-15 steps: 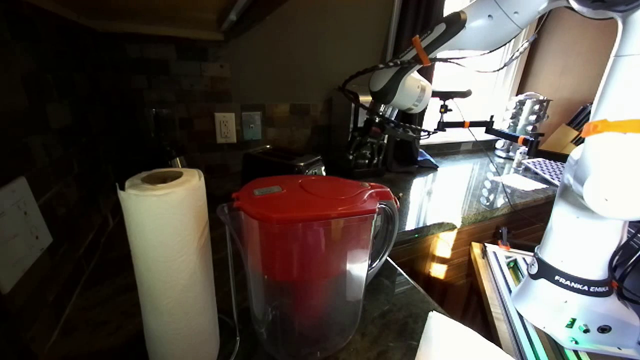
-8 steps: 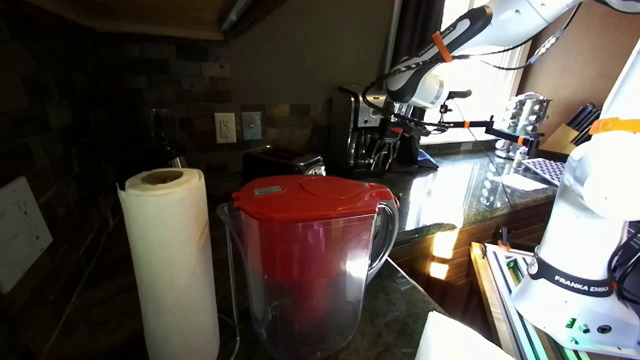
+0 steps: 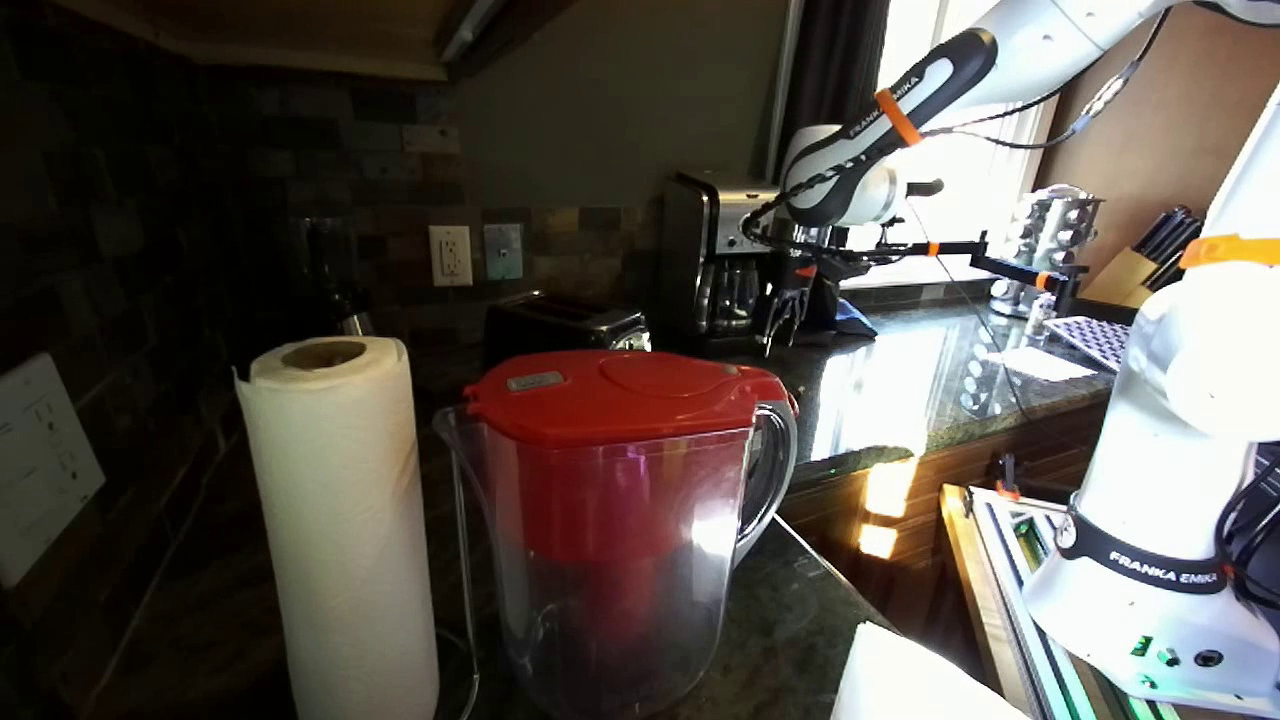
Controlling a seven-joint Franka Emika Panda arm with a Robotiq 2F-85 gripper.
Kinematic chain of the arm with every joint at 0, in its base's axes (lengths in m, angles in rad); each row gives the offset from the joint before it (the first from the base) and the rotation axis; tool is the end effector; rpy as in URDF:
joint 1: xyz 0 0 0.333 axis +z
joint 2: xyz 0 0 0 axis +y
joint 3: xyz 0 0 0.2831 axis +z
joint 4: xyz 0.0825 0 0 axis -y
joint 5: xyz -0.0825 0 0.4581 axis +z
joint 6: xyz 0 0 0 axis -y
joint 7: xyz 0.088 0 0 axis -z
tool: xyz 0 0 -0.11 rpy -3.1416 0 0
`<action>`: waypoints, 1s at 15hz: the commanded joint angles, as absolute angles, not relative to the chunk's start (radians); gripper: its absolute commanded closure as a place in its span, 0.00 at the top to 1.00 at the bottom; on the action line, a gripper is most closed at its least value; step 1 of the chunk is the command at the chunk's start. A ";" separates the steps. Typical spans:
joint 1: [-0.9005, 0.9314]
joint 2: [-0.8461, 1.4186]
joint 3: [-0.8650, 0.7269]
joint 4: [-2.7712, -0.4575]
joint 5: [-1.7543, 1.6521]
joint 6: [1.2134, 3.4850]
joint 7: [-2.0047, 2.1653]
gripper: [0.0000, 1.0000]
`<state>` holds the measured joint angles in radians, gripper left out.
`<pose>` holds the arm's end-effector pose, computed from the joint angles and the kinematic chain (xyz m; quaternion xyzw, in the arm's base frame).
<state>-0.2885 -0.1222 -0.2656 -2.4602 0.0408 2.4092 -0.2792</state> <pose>0.4524 -0.2756 0.2598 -0.9875 0.1510 -0.0426 0.0141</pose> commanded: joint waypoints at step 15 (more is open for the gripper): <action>-0.326 0.018 -0.328 -2.474 0.002 2.541 -0.284 1.00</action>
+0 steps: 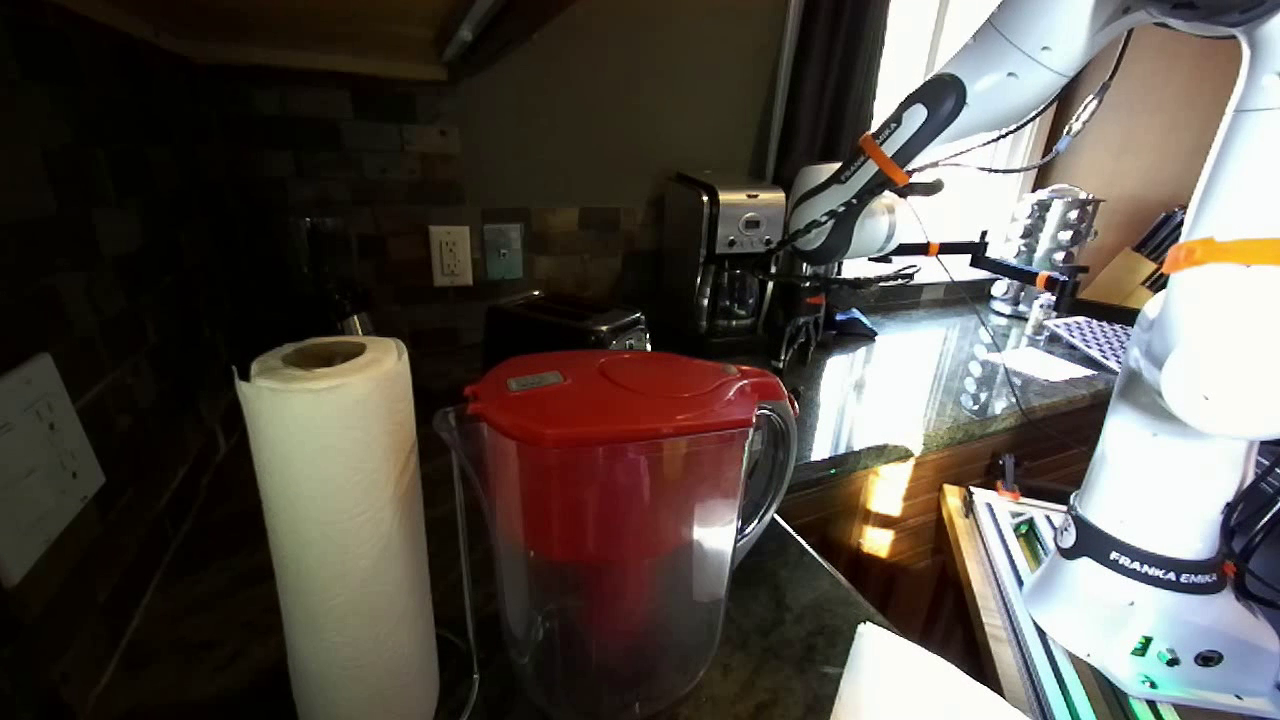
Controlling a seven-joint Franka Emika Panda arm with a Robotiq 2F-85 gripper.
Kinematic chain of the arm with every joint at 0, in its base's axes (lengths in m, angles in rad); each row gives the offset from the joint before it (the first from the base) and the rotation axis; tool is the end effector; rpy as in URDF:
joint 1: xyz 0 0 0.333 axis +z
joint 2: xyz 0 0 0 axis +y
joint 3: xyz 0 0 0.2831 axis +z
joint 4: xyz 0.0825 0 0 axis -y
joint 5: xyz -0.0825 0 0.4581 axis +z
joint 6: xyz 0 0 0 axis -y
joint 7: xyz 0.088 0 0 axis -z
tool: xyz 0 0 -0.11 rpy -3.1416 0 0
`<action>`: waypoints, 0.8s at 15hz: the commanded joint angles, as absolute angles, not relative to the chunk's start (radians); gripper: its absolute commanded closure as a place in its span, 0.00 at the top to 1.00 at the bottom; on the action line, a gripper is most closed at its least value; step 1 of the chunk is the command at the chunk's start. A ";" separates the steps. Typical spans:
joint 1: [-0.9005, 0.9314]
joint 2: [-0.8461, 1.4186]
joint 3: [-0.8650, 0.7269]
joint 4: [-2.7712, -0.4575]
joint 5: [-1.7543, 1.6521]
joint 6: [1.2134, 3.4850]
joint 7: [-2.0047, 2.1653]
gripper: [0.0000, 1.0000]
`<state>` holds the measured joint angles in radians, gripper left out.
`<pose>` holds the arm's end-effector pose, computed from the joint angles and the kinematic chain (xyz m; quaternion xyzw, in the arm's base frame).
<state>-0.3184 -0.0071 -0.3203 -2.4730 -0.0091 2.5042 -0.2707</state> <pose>0.4205 -0.3118 0.2041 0.9836 -0.1794 0.0163 0.0098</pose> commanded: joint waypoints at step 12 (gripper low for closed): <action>-0.337 0.077 -0.319 -2.455 0.110 2.564 -0.335 1.00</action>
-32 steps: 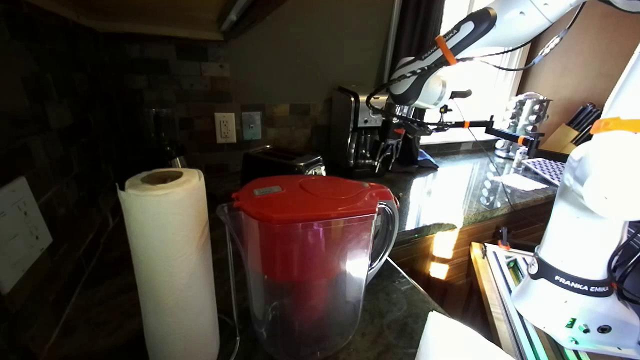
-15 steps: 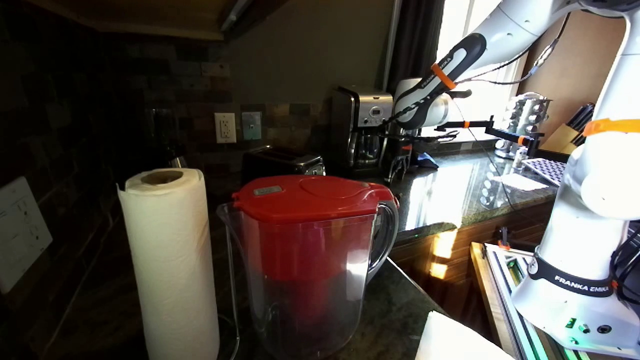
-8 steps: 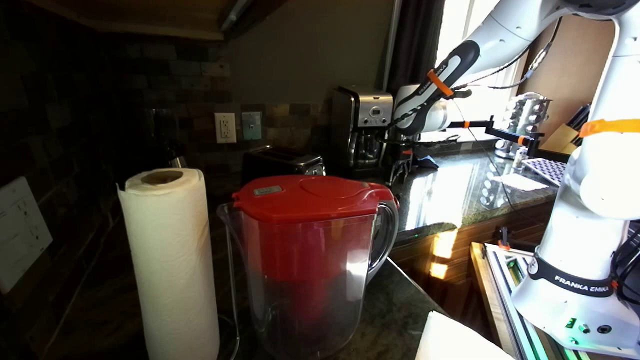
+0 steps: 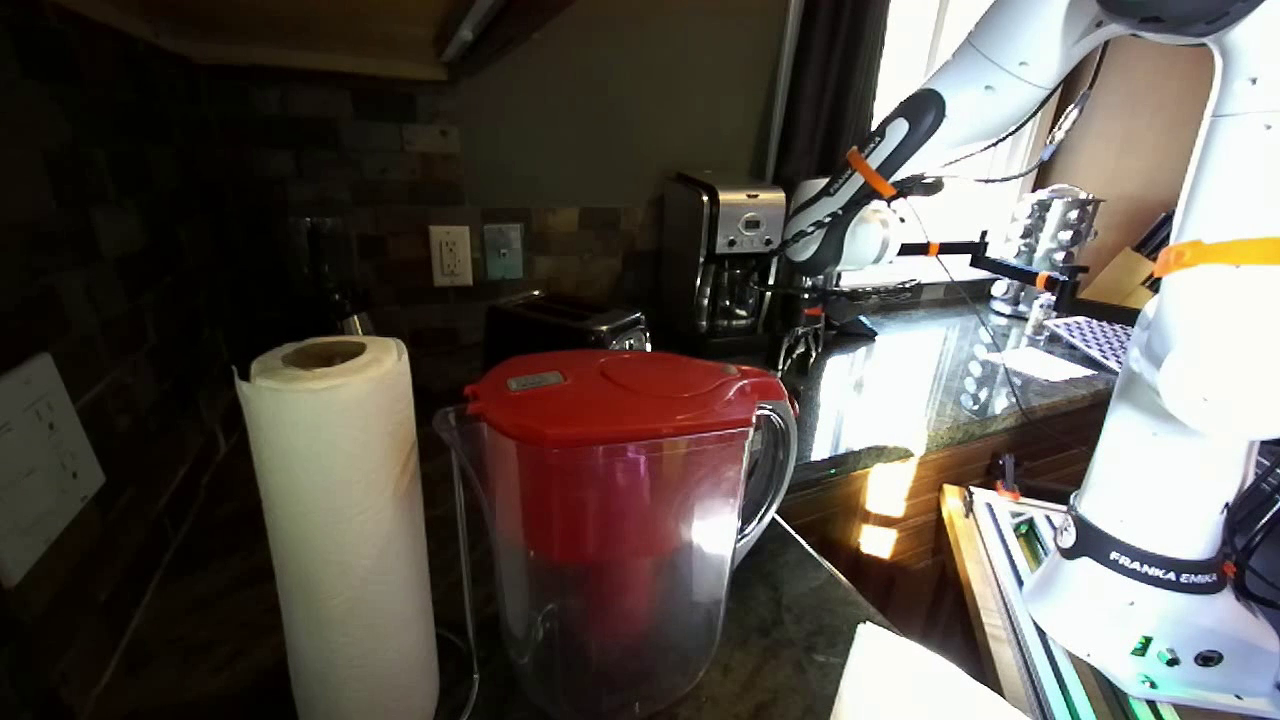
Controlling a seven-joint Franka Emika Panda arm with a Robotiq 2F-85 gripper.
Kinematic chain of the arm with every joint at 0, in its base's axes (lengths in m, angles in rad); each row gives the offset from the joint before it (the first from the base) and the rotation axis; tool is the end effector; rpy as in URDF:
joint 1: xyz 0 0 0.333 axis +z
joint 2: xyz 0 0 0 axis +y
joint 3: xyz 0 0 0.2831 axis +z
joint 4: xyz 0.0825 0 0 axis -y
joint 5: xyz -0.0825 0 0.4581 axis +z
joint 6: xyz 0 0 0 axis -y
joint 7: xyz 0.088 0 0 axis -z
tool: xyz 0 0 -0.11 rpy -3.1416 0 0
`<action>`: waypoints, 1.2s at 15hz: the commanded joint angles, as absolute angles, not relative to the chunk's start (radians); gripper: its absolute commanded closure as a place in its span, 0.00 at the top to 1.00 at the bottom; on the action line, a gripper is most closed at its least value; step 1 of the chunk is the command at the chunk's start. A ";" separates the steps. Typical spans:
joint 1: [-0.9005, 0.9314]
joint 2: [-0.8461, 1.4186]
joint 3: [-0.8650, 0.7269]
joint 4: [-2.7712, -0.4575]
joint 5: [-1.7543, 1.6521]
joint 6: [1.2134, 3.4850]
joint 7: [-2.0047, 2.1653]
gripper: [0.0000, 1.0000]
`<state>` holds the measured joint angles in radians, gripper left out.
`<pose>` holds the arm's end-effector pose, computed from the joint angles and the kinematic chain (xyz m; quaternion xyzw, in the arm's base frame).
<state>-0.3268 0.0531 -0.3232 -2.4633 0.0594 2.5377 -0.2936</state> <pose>0.4147 -0.3189 0.1815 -0.9795 0.2007 -0.0149 0.0022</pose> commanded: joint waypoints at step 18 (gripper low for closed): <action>-0.345 0.152 -0.281 -2.399 0.260 2.581 -0.383 0.54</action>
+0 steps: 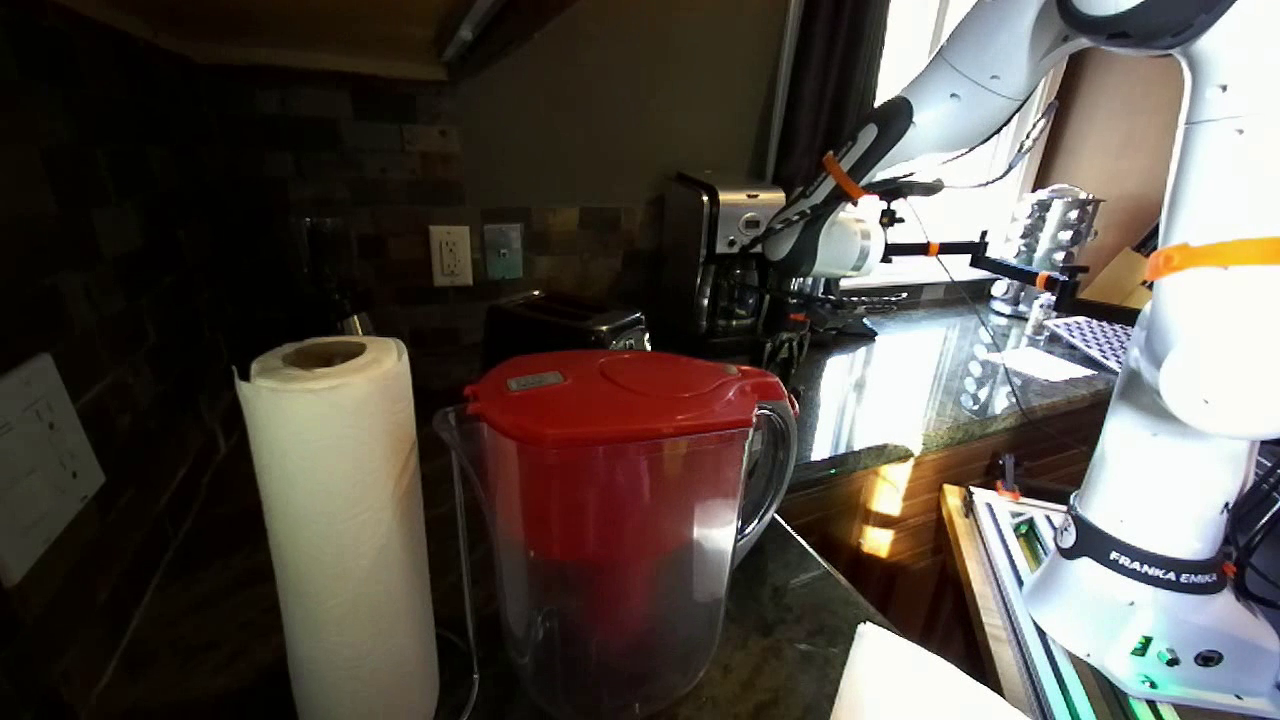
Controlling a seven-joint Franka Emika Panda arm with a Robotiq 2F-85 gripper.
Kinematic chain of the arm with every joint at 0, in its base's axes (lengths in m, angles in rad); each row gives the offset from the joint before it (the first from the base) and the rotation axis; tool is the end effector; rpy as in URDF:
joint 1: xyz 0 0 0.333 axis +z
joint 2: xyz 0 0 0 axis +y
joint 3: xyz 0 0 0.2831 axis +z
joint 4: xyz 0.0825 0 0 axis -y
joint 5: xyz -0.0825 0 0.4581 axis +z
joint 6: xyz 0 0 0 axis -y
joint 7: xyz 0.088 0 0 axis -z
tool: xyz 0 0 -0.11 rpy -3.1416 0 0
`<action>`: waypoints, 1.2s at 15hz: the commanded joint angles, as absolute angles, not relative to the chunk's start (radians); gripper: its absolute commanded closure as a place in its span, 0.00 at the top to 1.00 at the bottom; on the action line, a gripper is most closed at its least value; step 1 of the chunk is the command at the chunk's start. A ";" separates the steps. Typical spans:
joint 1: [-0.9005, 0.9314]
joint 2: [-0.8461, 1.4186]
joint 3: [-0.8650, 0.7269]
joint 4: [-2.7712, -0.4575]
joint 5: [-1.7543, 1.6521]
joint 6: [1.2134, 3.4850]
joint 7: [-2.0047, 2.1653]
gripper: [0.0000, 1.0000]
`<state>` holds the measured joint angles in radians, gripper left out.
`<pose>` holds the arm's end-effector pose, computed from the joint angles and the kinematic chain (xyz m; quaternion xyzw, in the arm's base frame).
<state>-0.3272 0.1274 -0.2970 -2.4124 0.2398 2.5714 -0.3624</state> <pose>0.4310 -0.3208 0.1682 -0.9725 0.2269 -0.0405 0.0327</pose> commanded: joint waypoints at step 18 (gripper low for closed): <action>-0.342 0.124 -0.263 -2.390 0.262 2.567 -0.381 0.02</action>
<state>-0.3308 0.1347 -0.2789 -2.3823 0.2401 2.5714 -0.3624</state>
